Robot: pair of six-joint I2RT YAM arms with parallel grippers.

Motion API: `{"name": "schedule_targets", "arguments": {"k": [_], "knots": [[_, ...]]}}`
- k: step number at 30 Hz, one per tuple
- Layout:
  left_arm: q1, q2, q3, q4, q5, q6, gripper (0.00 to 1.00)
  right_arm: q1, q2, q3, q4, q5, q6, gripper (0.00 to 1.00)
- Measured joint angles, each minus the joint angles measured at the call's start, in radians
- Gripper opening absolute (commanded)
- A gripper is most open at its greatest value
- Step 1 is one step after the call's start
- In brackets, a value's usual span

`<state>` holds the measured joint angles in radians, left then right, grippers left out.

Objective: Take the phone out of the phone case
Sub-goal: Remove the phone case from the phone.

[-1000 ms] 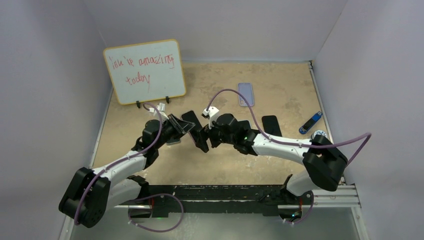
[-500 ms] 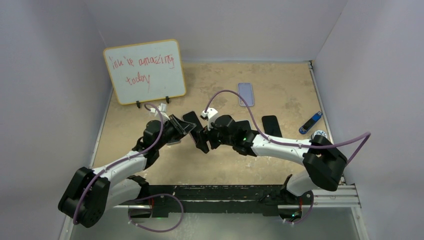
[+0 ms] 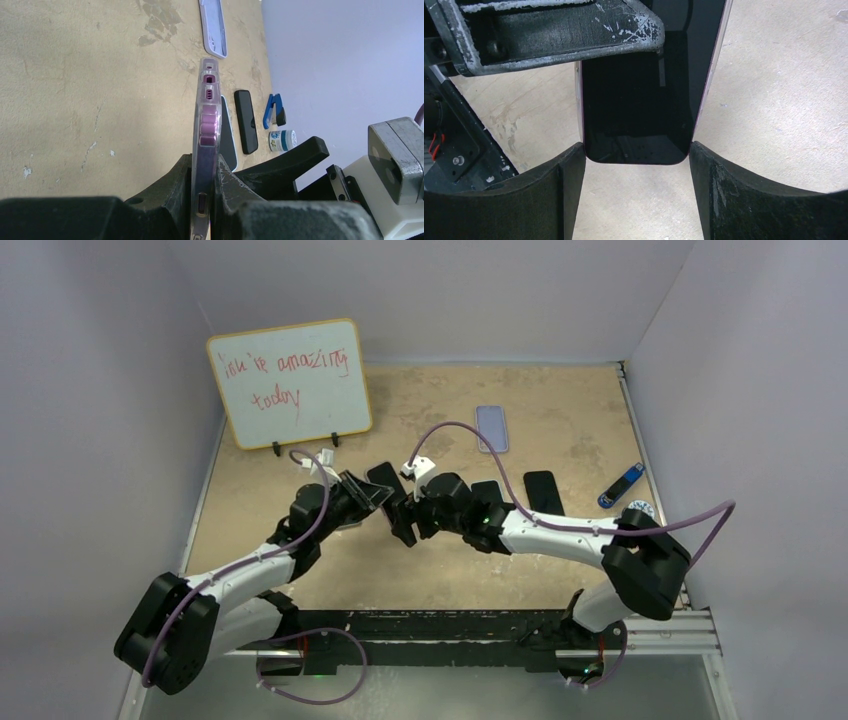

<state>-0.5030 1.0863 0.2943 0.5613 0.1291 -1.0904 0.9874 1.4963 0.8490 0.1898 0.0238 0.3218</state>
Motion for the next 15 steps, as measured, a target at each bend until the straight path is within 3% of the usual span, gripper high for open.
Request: {"name": "schedule_targets", "arguments": {"k": [15], "knots": [[-0.023,0.034,-0.048,0.077,-0.054,-0.07,0.0,0.002,0.042,-0.002,0.031,0.011,0.015,0.77]]}}
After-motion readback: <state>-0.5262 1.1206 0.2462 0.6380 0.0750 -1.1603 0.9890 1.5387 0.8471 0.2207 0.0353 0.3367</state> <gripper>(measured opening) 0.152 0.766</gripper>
